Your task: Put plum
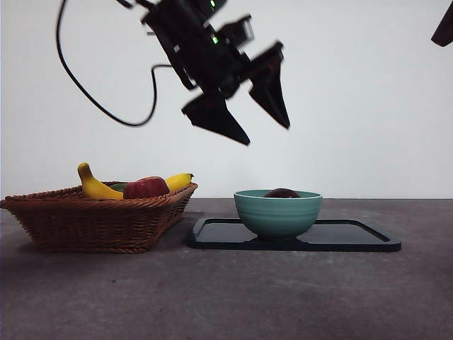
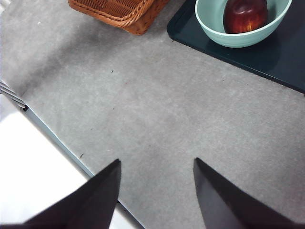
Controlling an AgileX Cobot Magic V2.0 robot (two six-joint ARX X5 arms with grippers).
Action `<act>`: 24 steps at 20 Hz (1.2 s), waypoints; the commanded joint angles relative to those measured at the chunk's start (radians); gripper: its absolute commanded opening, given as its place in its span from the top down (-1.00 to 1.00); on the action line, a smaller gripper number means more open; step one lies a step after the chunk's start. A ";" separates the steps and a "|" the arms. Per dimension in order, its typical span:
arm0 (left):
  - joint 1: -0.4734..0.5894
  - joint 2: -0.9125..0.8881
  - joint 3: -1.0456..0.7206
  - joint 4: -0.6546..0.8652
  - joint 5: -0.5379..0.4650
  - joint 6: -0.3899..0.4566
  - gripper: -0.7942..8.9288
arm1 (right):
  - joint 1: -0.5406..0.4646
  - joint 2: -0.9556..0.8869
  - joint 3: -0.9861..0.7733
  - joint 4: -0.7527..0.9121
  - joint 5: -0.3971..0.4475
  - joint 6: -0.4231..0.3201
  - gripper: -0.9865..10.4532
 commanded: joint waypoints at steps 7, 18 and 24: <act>-0.043 0.142 0.027 0.080 -0.039 0.090 0.01 | 0.006 0.004 0.008 0.003 -0.003 -0.009 0.40; -0.060 0.182 0.027 0.107 -0.064 0.138 0.01 | 0.006 0.004 0.008 -0.008 -0.003 -0.011 0.40; -0.063 0.204 0.027 0.095 -0.064 0.138 0.01 | 0.006 0.004 0.008 -0.012 -0.003 -0.011 0.40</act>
